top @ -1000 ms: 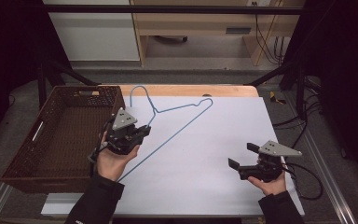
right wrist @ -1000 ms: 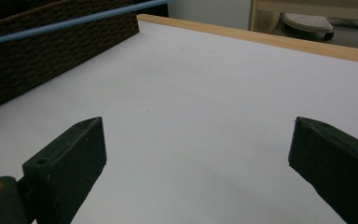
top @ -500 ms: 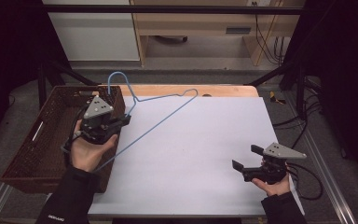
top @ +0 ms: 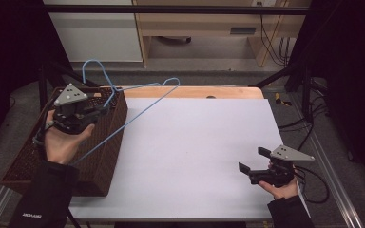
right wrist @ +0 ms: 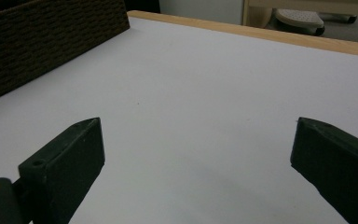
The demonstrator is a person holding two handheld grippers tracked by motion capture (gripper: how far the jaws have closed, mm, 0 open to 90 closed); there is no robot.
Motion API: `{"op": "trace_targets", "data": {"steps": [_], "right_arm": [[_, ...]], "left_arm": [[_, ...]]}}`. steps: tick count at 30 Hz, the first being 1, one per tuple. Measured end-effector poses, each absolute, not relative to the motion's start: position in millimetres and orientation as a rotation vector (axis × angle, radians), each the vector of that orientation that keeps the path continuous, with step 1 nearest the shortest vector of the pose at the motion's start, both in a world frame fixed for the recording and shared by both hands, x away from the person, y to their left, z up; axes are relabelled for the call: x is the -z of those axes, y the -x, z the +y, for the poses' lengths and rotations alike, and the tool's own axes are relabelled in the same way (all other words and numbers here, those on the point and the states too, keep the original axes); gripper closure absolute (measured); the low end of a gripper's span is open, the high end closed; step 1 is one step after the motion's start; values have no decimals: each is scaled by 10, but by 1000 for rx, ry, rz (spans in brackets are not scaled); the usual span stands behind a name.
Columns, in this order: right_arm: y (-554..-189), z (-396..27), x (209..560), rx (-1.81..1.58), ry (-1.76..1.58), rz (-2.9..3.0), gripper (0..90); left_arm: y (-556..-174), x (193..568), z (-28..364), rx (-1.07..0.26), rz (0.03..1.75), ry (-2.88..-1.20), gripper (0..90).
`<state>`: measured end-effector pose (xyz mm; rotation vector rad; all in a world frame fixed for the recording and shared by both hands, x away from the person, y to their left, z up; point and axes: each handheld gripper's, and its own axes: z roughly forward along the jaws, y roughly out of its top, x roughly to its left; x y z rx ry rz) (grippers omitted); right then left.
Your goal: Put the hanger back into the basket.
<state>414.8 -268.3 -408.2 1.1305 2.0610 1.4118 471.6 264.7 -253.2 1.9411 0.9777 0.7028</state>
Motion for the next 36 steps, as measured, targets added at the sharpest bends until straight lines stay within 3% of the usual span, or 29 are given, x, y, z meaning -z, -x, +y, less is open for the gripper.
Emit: {"op": "trace_targets", "data": {"steps": [10,36], "right_arm": [[-4149,-2703,4079,-1412,-1135,2049,25],[-4161,-2700,4103,-1378,-1142,2058,23]], "left_arm": [[-4757,2475,2962,-737,1028,-1955,873],[-4851,2795,3952,-811,1215,-1892,873]]}}
